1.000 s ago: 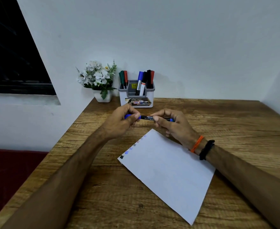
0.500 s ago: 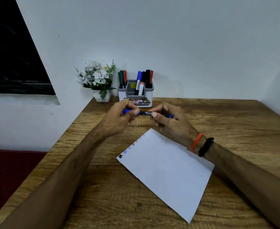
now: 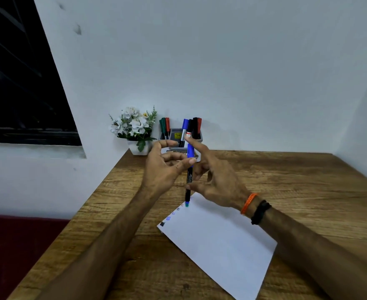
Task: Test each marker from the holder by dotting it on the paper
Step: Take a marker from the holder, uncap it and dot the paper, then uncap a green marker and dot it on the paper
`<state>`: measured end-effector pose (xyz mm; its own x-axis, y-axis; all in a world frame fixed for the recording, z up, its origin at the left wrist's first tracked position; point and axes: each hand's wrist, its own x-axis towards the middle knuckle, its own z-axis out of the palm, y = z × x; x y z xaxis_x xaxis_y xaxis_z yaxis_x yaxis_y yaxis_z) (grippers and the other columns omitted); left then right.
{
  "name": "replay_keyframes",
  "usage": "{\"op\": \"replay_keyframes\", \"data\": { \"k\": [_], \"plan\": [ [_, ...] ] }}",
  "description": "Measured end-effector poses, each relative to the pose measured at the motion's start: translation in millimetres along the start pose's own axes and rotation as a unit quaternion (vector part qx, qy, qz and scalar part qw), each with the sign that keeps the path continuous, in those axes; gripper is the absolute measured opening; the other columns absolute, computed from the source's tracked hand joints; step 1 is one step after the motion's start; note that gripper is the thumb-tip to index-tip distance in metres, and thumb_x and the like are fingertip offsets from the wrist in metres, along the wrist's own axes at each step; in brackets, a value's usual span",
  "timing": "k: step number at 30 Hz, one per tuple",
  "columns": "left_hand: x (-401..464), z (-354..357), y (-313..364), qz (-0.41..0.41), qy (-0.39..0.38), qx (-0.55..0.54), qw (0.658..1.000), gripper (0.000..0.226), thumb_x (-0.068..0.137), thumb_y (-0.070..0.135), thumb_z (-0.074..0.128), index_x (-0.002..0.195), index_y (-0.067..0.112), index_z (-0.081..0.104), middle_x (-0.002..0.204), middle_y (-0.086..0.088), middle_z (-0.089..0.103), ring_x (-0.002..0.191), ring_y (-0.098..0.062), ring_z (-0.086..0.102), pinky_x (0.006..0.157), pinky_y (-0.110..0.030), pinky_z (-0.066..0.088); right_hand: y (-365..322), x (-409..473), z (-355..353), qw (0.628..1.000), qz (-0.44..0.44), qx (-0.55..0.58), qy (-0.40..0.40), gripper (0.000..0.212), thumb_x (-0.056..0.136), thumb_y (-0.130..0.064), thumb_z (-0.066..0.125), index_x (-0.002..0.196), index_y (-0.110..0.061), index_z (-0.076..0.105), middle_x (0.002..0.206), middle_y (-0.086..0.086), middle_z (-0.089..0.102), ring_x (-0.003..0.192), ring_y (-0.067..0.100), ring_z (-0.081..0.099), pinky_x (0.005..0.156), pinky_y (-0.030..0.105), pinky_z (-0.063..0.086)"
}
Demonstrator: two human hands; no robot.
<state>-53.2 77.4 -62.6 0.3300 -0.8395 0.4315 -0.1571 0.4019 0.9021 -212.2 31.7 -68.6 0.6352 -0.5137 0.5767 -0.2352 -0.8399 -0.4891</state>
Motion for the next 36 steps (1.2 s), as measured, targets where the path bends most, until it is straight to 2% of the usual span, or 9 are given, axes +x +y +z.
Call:
{"op": "replay_keyframes", "data": {
  "k": [3, 8, 10, 12, 16, 20, 22, 25, 36],
  "plan": [
    [1, -1, -2, 0.003, 0.001, 0.01, 1.0, 0.065, 0.064, 0.015, 0.083, 0.117, 0.012, 0.045, 0.074, 0.001, 0.071, 0.068, -0.006, 0.07, 0.064, -0.02, 0.056, -1, 0, 0, 1.0, 0.008, 0.019, 0.003, 0.104, 0.073, -0.014, 0.084, 0.154, -0.035, 0.021, 0.071, -0.006, 0.067, 0.069, 0.006, 0.066, 0.059, 0.007, 0.042],
    [3, -3, -9, -0.007, -0.013, 0.028, 0.999, 0.066, 0.064, 0.036, 0.078, 0.118, 0.013, 0.048, 0.082, 0.0, 0.072, 0.078, -0.007, 0.071, 0.071, -0.023, 0.056, 1, 1, -3, 1.0, 0.013, 0.012, 0.003, 0.102, 0.072, -0.013, 0.084, 0.152, -0.037, 0.026, 0.07, -0.005, 0.068, 0.068, 0.006, 0.065, 0.06, 0.007, 0.044],
    [6, -7, -17, -0.012, -0.023, 0.071, 0.997, 0.057, 0.073, 0.052, 0.071, 0.114, 0.018, 0.053, 0.093, -0.002, 0.073, 0.088, -0.012, 0.071, 0.082, -0.036, 0.058, 5, 5, -8, 1.0, 0.022, 0.005, 0.008, 0.101, 0.073, -0.014, 0.084, 0.151, -0.04, 0.026, 0.07, -0.005, 0.068, 0.067, 0.005, 0.065, 0.06, 0.008, 0.043],
    [8, -11, -28, -0.01, -0.029, 0.168, 0.985, 0.053, 0.08, 0.062, 0.059, 0.114, 0.021, 0.057, 0.108, 0.001, 0.07, 0.098, -0.012, 0.067, 0.089, -0.04, 0.056, 11, 12, -14, 1.0, 0.03, -0.007, 0.006, 0.102, 0.073, -0.017, 0.084, 0.151, -0.043, 0.023, 0.071, -0.006, 0.068, 0.067, 0.005, 0.065, 0.061, 0.008, 0.045],
    [16, -20, -57, -0.015, -0.071, 0.447, 0.892, 0.061, 0.089, 0.063, 0.044, 0.13, 0.018, 0.055, 0.132, -0.004, 0.058, 0.119, -0.019, 0.053, 0.102, -0.043, 0.044, 27, 36, -26, 0.998, 0.055, -0.024, 0.018, 0.102, 0.073, -0.02, 0.084, 0.148, -0.05, 0.022, 0.075, -0.006, 0.069, 0.073, 0.007, 0.069, 0.069, 0.021, 0.054],
    [26, -19, -77, -0.055, -0.13, 0.559, 0.817, 0.076, 0.084, 0.076, 0.029, 0.141, 0.027, 0.043, 0.151, -0.007, 0.038, 0.139, -0.028, 0.033, 0.113, -0.052, 0.029, 42, 61, -34, 0.996, 0.054, -0.044, 0.051, 0.104, 0.071, -0.018, 0.084, 0.146, -0.053, 0.022, 0.075, -0.005, 0.07, 0.076, 0.01, 0.069, 0.076, 0.034, 0.058],
    [27, -18, -80, -0.074, -0.155, 0.582, 0.795, 0.073, 0.088, 0.072, 0.026, 0.147, 0.031, 0.034, 0.158, -0.007, 0.024, 0.146, -0.03, 0.017, 0.117, -0.052, 0.016, 51, 73, -34, 0.994, 0.054, -0.058, 0.069, 0.104, 0.071, -0.017, 0.083, 0.148, -0.05, 0.022, 0.075, -0.005, 0.07, 0.075, 0.009, 0.069, 0.079, 0.034, 0.059],
    [27, -17, -81, -0.086, -0.176, 0.597, 0.778, 0.072, 0.09, 0.071, 0.018, 0.15, 0.031, 0.026, 0.161, -0.006, 0.015, 0.148, -0.029, 0.009, 0.119, -0.052, 0.008, 62, 91, -33, 0.991, 0.06, -0.068, 0.095, 0.105, 0.071, -0.018, 0.084, 0.149, -0.049, 0.021, 0.076, -0.005, 0.071, 0.075, 0.009, 0.069, 0.084, 0.034, 0.058],
    [27, -17, -83, -0.084, -0.182, 0.608, 0.769, 0.069, 0.092, 0.068, 0.016, 0.151, 0.031, 0.023, 0.162, -0.005, 0.013, 0.149, -0.026, 0.006, 0.119, -0.051, 0.005, 85, 129, -30, 0.979, 0.073, -0.079, 0.172, 0.105, 0.072, -0.016, 0.084, 0.152, -0.041, 0.021, 0.082, -0.003, 0.074, 0.077, 0.01, 0.071, 0.088, 0.027, 0.055]
  ]
}}
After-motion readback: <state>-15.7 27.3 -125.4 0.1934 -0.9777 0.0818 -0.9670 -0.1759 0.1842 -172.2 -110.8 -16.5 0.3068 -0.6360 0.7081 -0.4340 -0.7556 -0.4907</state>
